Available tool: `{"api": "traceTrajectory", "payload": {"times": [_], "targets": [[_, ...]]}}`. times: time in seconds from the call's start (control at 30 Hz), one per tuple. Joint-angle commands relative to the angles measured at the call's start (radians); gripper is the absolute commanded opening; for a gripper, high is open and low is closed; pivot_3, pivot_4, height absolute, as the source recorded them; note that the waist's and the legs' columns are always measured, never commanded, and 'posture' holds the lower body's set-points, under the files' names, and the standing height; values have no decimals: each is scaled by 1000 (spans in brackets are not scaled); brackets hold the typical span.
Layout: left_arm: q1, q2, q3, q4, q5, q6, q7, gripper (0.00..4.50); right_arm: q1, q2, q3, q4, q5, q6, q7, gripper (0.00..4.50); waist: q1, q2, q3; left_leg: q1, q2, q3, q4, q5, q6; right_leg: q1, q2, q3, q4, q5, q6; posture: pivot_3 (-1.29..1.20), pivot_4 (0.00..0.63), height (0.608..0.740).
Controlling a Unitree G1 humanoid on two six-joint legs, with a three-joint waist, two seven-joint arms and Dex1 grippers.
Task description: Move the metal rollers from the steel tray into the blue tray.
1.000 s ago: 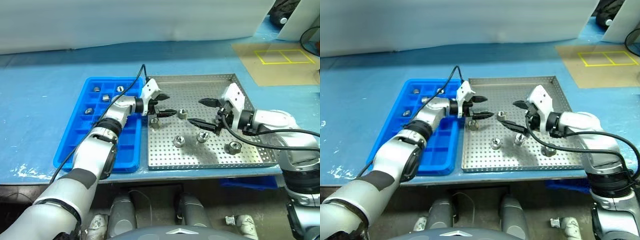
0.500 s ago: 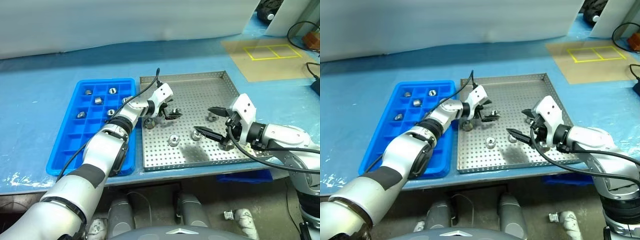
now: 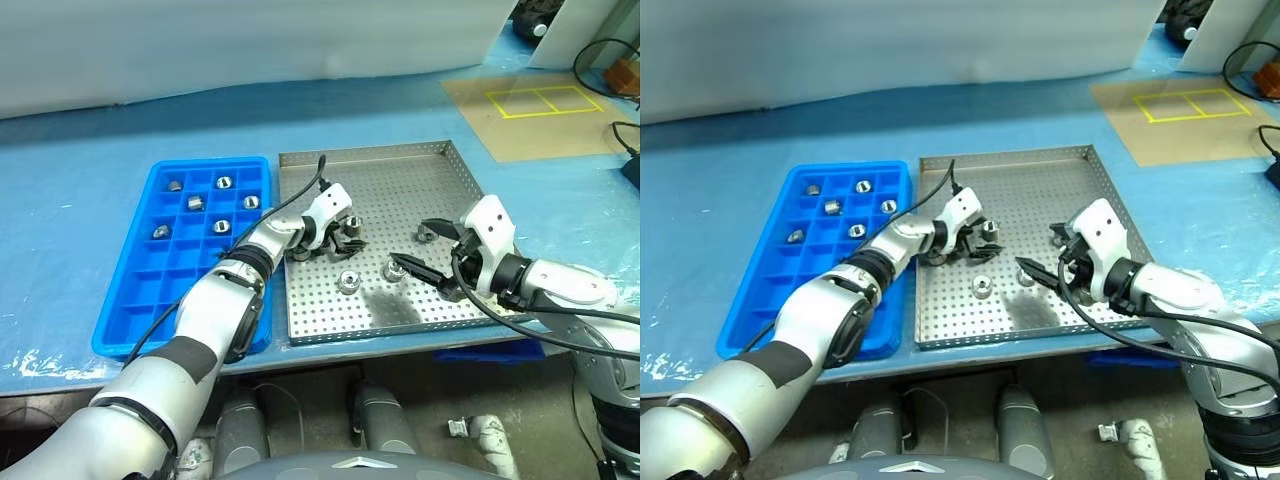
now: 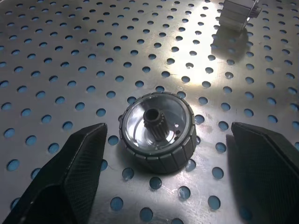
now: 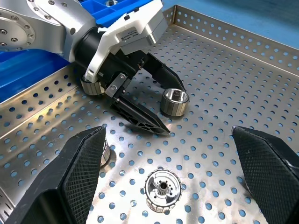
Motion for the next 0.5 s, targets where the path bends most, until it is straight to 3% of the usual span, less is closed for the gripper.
{"api": "traceTrajectory", "payload": {"times": [0.03, 0.07, 0.23, 0.3, 0.47, 0.5], "targets": [[6, -10, 9, -10, 12, 5, 31, 4500, 5, -11, -46, -46, 17, 3, -12, 4458, -6, 0, 0, 0, 0, 0, 0, 0, 0, 0, 0, 0, 0, 0, 0, -722, 150, 740], [8, -11, 14, -10, 9, 7, 34, 4500, 8, -13, -46, -47, 17, 3, -14, 4458, -9, 0, 0, 0, 0, 0, 0, 0, 0, 0, 0, 0, -1, 0, 0, -724, 150, 740], [16, -11, 34, -10, 7, 18, 38, 2937, 12, -17, -46, -46, 9, -2, -25, 4500, -24, 0, 0, -1, -1, 0, 1, -1, 2, 2, 0, 0, -5, 1, 1, -721, 150, 740], [12, -10, 41, -10, 8, 24, 49, 2937, 11, -19, -42, -43, 7, -5, -28, 4500, -25, 0, 0, -2, -1, 0, 1, -2, 3, 2, 0, 0, -8, 2, 3, -718, 150, 740], [12, -3, 49, -12, 7, 20, 33, 1749, -10, -16, -29, -24, 5, -13, -33, 4500, -26, 0, 0, -2, -1, 0, 1, -3, 4, 3, -1, 0, -9, 2, 3, -700, 150, 740], [13, 0, 51, -13, 6, 17, 32, 1749, -17, -14, -25, -18, 3, -15, -33, 4500, -26, 0, 0, -2, -1, 0, 1, -3, 4, 3, -1, 0, -9, 2, 3, -692, 150, 740]]}}
